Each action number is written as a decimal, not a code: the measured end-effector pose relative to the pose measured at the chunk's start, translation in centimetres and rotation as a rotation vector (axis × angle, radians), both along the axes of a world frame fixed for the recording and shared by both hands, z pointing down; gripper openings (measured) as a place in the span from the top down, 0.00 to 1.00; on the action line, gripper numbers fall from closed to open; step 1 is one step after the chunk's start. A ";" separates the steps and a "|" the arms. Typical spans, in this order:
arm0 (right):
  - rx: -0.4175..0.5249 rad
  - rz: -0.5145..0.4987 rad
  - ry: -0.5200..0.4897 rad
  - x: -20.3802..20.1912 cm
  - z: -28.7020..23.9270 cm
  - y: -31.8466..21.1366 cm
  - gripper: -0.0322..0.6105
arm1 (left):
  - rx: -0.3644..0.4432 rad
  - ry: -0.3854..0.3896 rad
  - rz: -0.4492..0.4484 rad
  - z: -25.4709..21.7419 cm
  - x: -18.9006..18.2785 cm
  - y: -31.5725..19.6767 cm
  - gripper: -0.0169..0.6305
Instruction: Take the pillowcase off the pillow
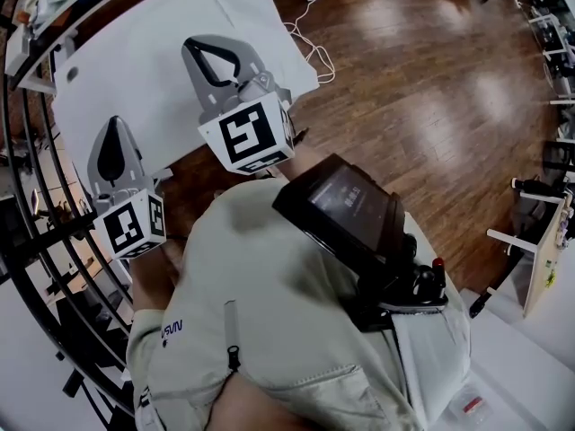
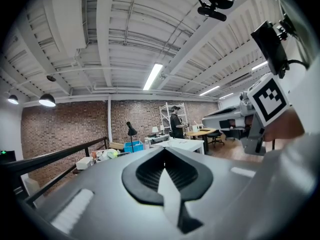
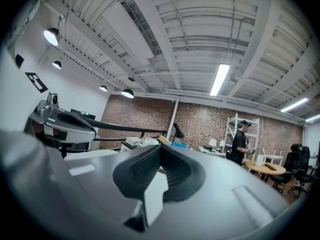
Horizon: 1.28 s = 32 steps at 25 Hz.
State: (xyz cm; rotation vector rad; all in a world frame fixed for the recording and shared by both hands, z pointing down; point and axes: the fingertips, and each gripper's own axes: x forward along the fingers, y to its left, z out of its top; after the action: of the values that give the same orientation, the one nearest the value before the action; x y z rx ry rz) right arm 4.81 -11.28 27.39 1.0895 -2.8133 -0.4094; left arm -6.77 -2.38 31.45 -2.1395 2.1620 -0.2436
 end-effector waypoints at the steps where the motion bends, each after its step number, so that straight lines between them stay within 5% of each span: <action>1: 0.000 0.000 0.000 0.0 0.0 0.0 0.94 | -0.007 0.000 0.002 0.0 0.0 0.0 0.96; 32: -0.016 0.014 -0.019 0.7 0.8 0.3 0.95 | -0.008 0.054 -0.039 0.6 -1.0 0.7 0.96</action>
State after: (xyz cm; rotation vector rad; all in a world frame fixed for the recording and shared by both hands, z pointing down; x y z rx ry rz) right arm 5.55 -10.93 28.24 1.1147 -2.8193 -0.3763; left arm -7.75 -1.73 32.07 -2.1338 2.2370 -0.2001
